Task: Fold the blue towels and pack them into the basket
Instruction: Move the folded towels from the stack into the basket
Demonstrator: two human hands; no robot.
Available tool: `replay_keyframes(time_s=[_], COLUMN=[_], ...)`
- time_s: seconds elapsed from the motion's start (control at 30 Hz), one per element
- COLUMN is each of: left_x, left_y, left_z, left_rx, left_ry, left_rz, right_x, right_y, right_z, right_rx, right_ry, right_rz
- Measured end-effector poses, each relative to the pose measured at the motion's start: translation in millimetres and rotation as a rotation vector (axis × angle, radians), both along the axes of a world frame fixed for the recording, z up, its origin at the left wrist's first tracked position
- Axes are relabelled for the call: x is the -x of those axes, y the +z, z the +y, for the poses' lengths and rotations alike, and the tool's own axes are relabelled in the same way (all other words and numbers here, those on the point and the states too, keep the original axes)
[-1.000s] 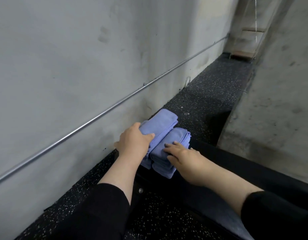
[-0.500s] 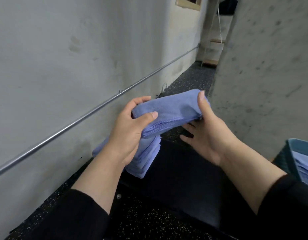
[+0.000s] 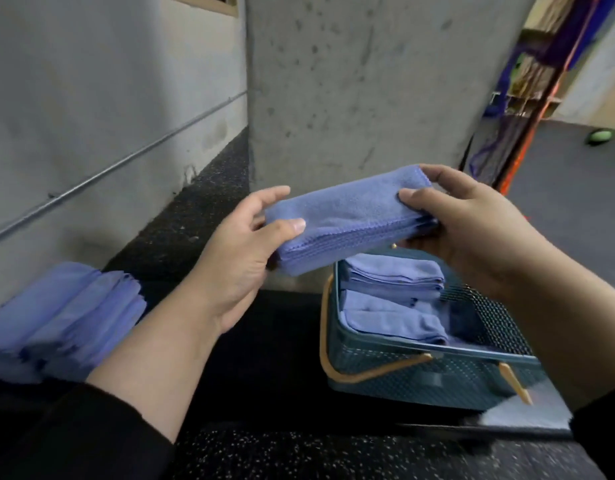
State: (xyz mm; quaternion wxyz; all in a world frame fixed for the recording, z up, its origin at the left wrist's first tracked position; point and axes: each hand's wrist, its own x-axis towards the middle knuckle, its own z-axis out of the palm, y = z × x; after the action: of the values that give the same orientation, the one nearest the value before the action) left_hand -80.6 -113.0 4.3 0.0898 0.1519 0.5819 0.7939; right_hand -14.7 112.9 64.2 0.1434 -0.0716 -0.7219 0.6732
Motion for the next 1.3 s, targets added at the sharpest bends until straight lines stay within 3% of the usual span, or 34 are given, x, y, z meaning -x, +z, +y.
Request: replay_keyframes(time_s=[0.07, 0.17, 0.4, 0.57, 0.73, 0.83, 0.9, 1.0, 1.13, 1.3], left_x=[-2, -2, 10, 13, 15, 18, 17, 8, -1, -3], left_y=[-4, -16, -43, -45, -46, -44, -42, -35, -33, -31], left_z=[32, 71, 107, 115, 116, 113, 111, 112, 115, 107], left_rx=[0.007, 0.165, 0.784, 1.201, 1.322, 1.357, 1.310, 1.341, 1.537, 1.593], left_ry=[-0.010, 0.009, 0.093, 0.126, -0.015, -0.058, -0.090, -0.278, -0.440, -0.393], left_rz=[-0.016, 0.019, 0.326, 0.609, 0.797, 0.837, 0.896, 0.899, 0.812, 0.807], right_x=[-9, -19, -17, -12, -9, -9, -13, -21, -26, -28], right_y=[-5, -23, -80, -103, -101, -100, -96, -80, -85, -80], right_z=[32, 70, 106, 110, 114, 117, 118, 103, 87, 84], right_rx=[-0.007, -0.014, -0.095, -0.300, -0.521, -0.785, -0.948, -1.026, -1.169, -1.186], right_ry=[-0.039, -0.083, -0.148, -0.190, -0.158, -0.186, -0.261, -0.074, 0.354, 0.460], right_rz=[-0.031, -0.143, -0.354, -0.508, -0.560, -0.591, -0.414, -0.120, -0.401, -0.523])
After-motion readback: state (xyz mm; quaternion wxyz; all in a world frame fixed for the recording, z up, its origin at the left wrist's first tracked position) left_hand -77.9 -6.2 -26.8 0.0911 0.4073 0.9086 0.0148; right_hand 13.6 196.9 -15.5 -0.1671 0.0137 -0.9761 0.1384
